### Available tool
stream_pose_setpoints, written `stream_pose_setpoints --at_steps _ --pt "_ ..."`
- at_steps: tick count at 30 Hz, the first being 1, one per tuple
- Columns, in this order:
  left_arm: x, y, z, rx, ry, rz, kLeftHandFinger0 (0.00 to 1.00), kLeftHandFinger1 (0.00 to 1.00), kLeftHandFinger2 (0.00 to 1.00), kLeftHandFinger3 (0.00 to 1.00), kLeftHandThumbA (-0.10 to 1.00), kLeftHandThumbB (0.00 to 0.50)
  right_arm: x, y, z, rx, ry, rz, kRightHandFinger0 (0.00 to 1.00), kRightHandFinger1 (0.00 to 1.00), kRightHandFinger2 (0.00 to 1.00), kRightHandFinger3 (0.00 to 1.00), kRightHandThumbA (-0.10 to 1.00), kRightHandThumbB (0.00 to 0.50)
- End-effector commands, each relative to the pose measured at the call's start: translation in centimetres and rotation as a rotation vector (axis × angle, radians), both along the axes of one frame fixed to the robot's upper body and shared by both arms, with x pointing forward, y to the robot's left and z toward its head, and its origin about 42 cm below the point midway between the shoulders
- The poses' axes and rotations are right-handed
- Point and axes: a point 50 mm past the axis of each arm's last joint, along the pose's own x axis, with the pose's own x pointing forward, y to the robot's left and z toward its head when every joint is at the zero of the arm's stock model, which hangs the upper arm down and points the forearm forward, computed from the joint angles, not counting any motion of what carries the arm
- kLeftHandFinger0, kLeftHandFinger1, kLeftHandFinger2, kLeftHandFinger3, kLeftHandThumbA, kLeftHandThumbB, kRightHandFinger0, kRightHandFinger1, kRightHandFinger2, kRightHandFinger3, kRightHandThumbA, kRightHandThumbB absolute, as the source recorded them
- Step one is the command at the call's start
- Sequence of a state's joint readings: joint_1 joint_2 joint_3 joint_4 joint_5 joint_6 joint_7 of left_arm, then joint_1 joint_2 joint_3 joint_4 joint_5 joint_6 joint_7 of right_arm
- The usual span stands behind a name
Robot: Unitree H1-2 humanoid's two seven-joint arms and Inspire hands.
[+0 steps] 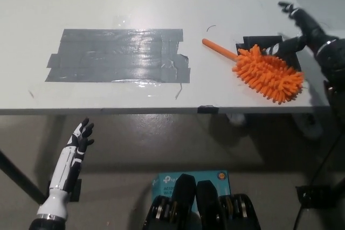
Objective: An orange duster is kept infront of the robot in the middle of the table and the robot extends its right arm to grab the duster, picks it up and hands it to a person
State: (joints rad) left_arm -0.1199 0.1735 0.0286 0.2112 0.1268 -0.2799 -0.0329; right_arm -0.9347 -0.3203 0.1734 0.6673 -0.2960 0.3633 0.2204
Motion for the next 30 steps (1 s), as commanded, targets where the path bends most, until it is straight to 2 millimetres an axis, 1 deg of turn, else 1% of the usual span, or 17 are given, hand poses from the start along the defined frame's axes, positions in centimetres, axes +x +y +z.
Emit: stream_pose_setpoints --at_steps 1,2,3,8,10,15,17,19,21,22,25,26,28,30 --pt "0.6 0.0 1.6 0.025 -0.061 -0.012 0.95 1.0 1.0 1.0 1.0 0.188 0.8 1.2 1.9 -0.006 -0.008 0.05 1.0 1.0 1.0 1.0 1.0 0.387" --pt "0.6 0.0 1.6 0.024 -0.062 -0.012 0.95 1.0 1.0 1.0 1.0 0.185 0.8 1.2 1.7 -0.001 0.004 0.051 1.0 1.0 1.0 1.0 1.0 0.378" --pt "0.6 0.0 1.6 0.023 -0.064 -0.013 0.95 1.0 1.0 1.0 1.0 0.182 0.9 1.1 1.3 0.009 0.016 0.053 1.0 1.0 1.0 1.0 1.0 0.379" --pt "0.6 0.0 1.7 0.021 -0.065 -0.018 0.96 1.0 1.0 1.0 1.0 0.181 1.1 1.0 0.3 0.022 0.053 0.054 1.0 1.0 1.0 1.0 1.0 0.411" --pt "0.6 0.0 1.7 0.024 -0.065 -0.02 0.96 1.0 1.0 1.0 1.0 0.178 0.9 1.0 0.3 0.025 0.057 0.062 1.0 1.0 1.0 1.0 1.0 0.399" --pt "0.6 0.0 1.6 0.018 -0.064 -0.022 0.96 1.0 1.0 1.0 1.0 0.175 0.7 1.1 0.0 0.014 0.059 0.082 1.0 1.0 1.0 1.0 1.0 0.394" --pt "0.5 0.0 1.6 0.017 -0.065 -0.021 0.96 1.0 1.0 1.0 1.0 0.175 0.7 1.1 0.0 -0.045 0.064 0.087 1.0 1.0 1.0 1.0 1.0 0.378" --pt "0.5 0.0 1.6 0.019 -0.061 -0.022 0.96 1.0 1.0 1.0 1.0 0.171 0.9 0.8 -0.3 -0.102 0.07 0.073 1.0 1.0 1.0 1.0 1.0 0.391" --pt "0.5 0.0 1.6 0.023 -0.065 -0.023 0.96 1.0 1.0 1.0 1.0 0.173 1.1 0.6 -0.6 -0.129 0.074 0.069 1.0 1.0 1.0 1.0 1.0 0.39" --pt "0.6 0.0 1.6 0.025 -0.067 -0.023 0.96 1.0 1.0 1.0 1.0 0.173 1.3 0.5 -0.7 -0.128 0.078 0.068 1.0 1.0 1.0 1.0 1.0 0.393" --pt "0.8 0.1 1.7 0.022 -0.07 -0.024 0.96 1.0 1.0 1.0 1.0 0.168 1.7 0.3 -0.9 -0.084 0.093 0.074 1.0 1.0 1.0 1.0 1.0 0.378" --pt "0.9 0.1 1.7 0.025 -0.07 -0.023 0.96 1.0 1.0 1.0 1.0 0.167 1.7 0.4 -0.9 -0.08 0.098 0.074 1.0 1.0 1.0 1.0 1.0 0.387" --pt "0.9 0.0 1.7 0.026 -0.067 -0.024 0.96 1.0 1.0 1.0 1.0 0.158 1.7 0.7 -0.9 -0.076 0.096 0.088 1.0 1.0 1.0 1.0 1.0 0.371" --pt "0.9 0.0 1.8 0.03 -0.064 -0.025 0.96 1.0 1.0 1.0 1.0 0.155 1.8 0.9 -1.2 -0.072 0.101 0.094 1.0 1.0 1.0 1.0 1.0 0.38"
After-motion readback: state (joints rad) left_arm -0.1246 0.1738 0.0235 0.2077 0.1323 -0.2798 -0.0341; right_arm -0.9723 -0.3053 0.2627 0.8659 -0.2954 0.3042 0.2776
